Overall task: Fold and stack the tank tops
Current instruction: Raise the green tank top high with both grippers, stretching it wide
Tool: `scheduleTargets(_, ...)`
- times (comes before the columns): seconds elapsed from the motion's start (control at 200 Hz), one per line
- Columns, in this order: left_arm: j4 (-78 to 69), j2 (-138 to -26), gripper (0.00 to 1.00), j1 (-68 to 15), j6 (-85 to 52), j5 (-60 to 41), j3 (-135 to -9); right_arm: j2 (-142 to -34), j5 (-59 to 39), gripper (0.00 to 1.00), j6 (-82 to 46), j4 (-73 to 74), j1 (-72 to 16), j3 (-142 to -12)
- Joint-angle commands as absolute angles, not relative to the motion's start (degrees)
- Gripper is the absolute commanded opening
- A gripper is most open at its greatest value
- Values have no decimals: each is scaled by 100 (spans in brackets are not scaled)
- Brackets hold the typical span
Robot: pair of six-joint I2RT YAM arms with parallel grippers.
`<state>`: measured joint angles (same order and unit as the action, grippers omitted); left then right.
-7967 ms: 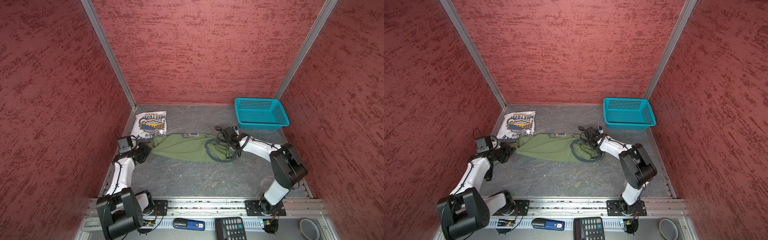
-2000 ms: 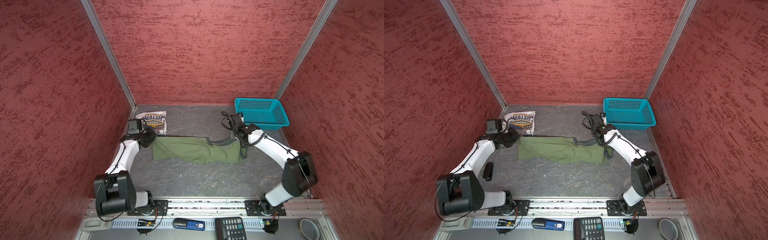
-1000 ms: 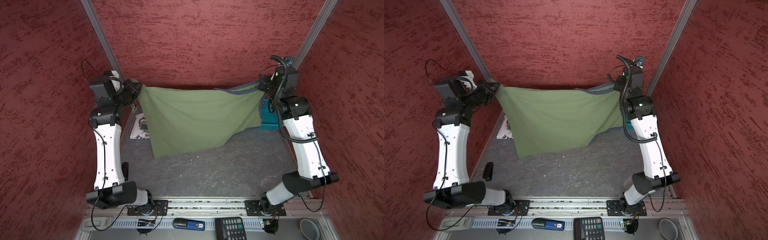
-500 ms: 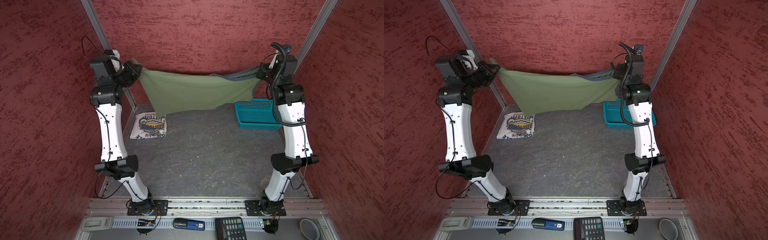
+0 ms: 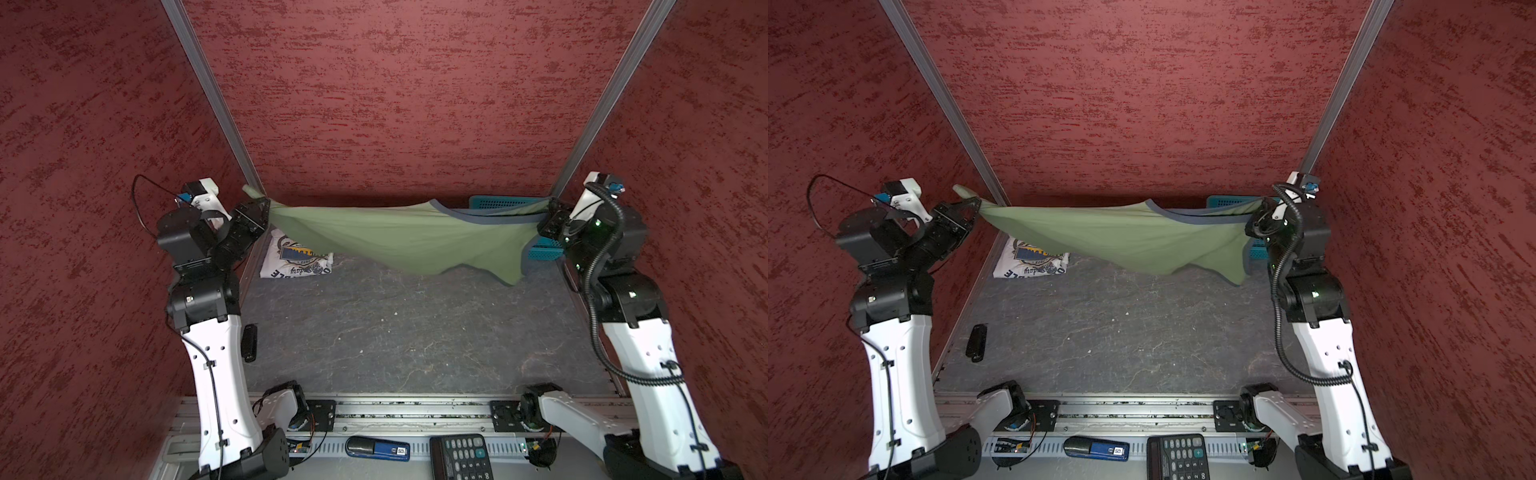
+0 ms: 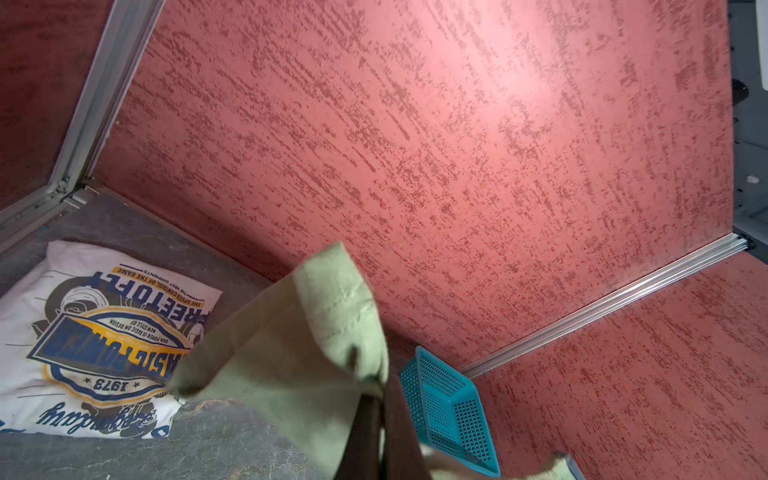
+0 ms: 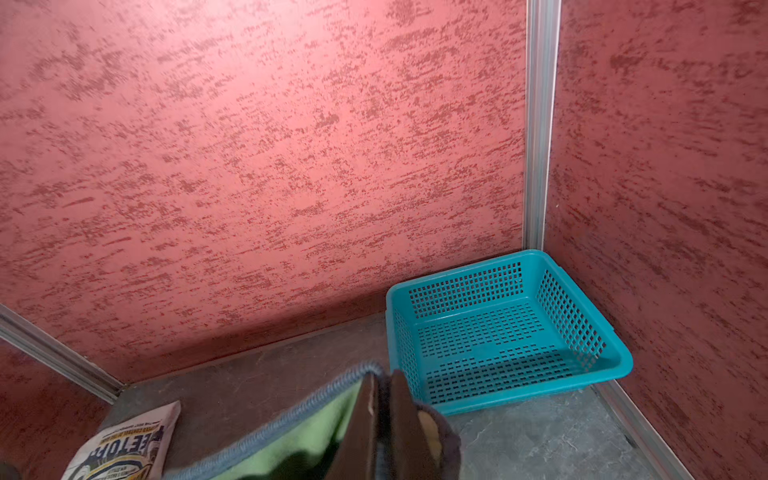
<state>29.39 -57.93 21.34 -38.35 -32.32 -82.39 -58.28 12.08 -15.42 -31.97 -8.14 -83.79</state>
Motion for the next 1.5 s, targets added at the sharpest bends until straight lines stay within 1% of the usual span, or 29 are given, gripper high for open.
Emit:
scheduleTargets(0.0, 2755, -5992, 0, 2250, -3904, -3241, -8421, -5862, 1453, 0, -1573, -2893, -770, -8521)
scheduleTargets(0.21, 2624, -6339, 0, 2224, -4127, -3390, -8665, -6244, 1557, 0, -1510, -2926, -778, -9088)
scheduleTargets(0.401, 2706, -6352, 0, 2232, -4062, -3306, -8604, -6356, 1519, 0, -1497, -2842, -768, -9079)
scheduleTargets(0.581, 2600, -6696, 0, 2206, -4097, -3306, -8717, -6776, 1587, 0, -1467, -2704, -771, -9191)
scheduleTargets(0.726, 2610, -6762, 0, 2215, -4044, -3259, -8768, -6832, 1577, 0, -1514, -2613, -773, -9212)
scheduleTargets(0.882, 2660, -6835, 0, 2224, -4044, -3285, -8737, -6583, 1200, 0, -1773, -2722, -780, -9014)
scheduleTargets(0.917, 2672, -6861, 0, 2215, -4052, -3289, -8736, -6505, 1241, 0, -1842, -2808, -815, -8958)
scheduleTargets(1.017, 2689, -6923, 0, 2215, -4091, -3287, -8754, -6366, 2068, 0, -1852, -3241, -1304, -8922)
scheduleTargets(1.127, 2685, -6977, 0, 2215, -4180, -3288, -8813, -6253, 3110, 0, -1637, -3431, -2166, -8811)
scheduleTargets(1.262, 2811, -6833, 0, 2260, -4160, -3238, -8890, -5925, 3503, 0, -1490, -3403, -2700, -8531)
scheduleTargets(1.317, 2863, -6617, 0, 2354, -4187, -3223, -8851, -5692, 3502, 0, -1443, -3346, -2772, -8424)
scheduleTargets(1.498, 3023, -5457, 0, 2504, -4092, -3020, -8636, -4578, 2884, 0, -1433, -2866, -2776, -8181)
